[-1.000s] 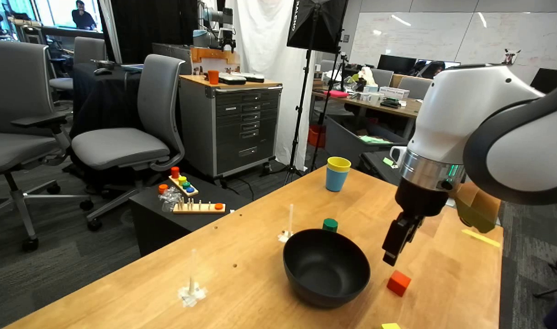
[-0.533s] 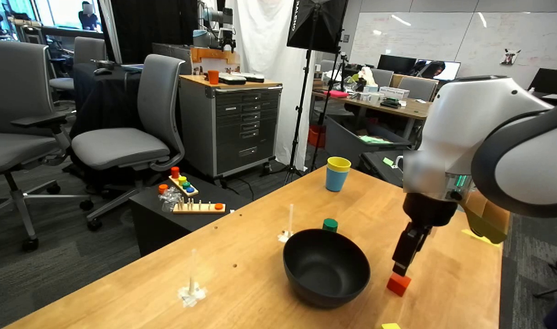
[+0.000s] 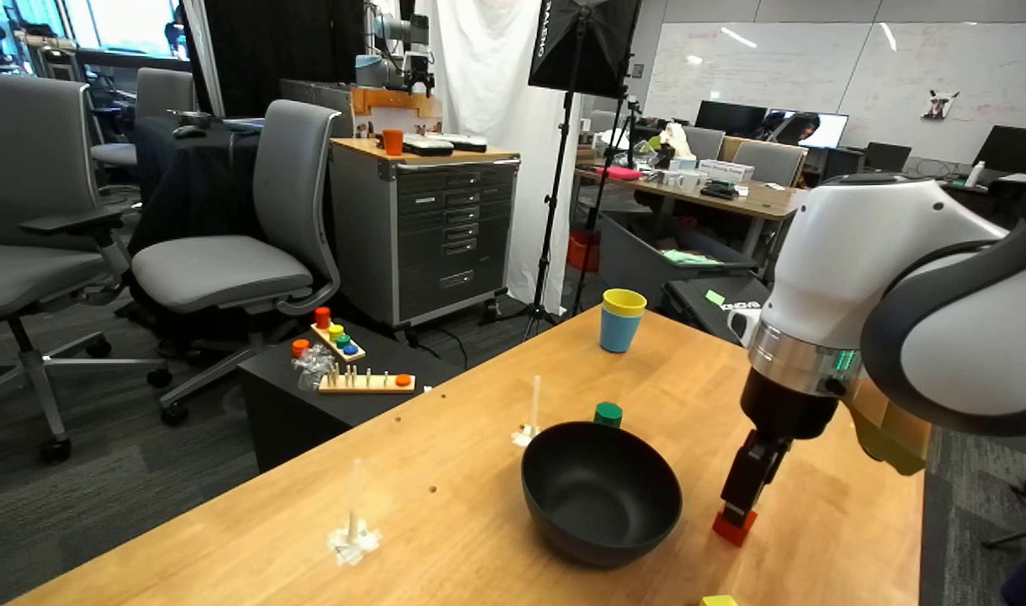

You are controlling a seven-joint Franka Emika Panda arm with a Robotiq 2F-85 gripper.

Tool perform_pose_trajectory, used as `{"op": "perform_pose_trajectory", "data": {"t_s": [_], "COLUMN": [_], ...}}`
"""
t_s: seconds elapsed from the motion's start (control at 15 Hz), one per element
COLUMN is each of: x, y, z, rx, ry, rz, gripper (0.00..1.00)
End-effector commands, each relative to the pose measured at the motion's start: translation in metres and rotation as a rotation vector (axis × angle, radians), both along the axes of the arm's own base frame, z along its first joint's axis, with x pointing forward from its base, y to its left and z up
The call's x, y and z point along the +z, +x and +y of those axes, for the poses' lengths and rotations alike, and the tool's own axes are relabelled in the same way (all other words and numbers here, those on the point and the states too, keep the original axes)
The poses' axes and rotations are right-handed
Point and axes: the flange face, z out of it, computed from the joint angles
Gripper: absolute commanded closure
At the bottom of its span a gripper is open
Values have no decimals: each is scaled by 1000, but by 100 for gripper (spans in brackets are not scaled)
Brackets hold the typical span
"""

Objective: Put the blocks in the bowl beginning with the orange, yellow, then the green one

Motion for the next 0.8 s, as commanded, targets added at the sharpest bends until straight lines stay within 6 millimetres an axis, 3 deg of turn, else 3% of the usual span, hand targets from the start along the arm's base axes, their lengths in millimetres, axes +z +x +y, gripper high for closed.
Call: {"op": "perform_pose_trajectory", "data": {"t_s": [0.0, 0.2, 0.27, 0.33, 0.73], "x": [-14, -23, -25, -26, -29], "y": [6, 8, 9, 11, 19], "z": [-5, -5, -6, -7, -9], "rx": [8, 3, 0, -4, -33], "ry": [-7, -9, -13, -22, -35], "rz": [-5, 13, 17, 29, 25], "gripper": [0, 0, 6, 26, 73]}}
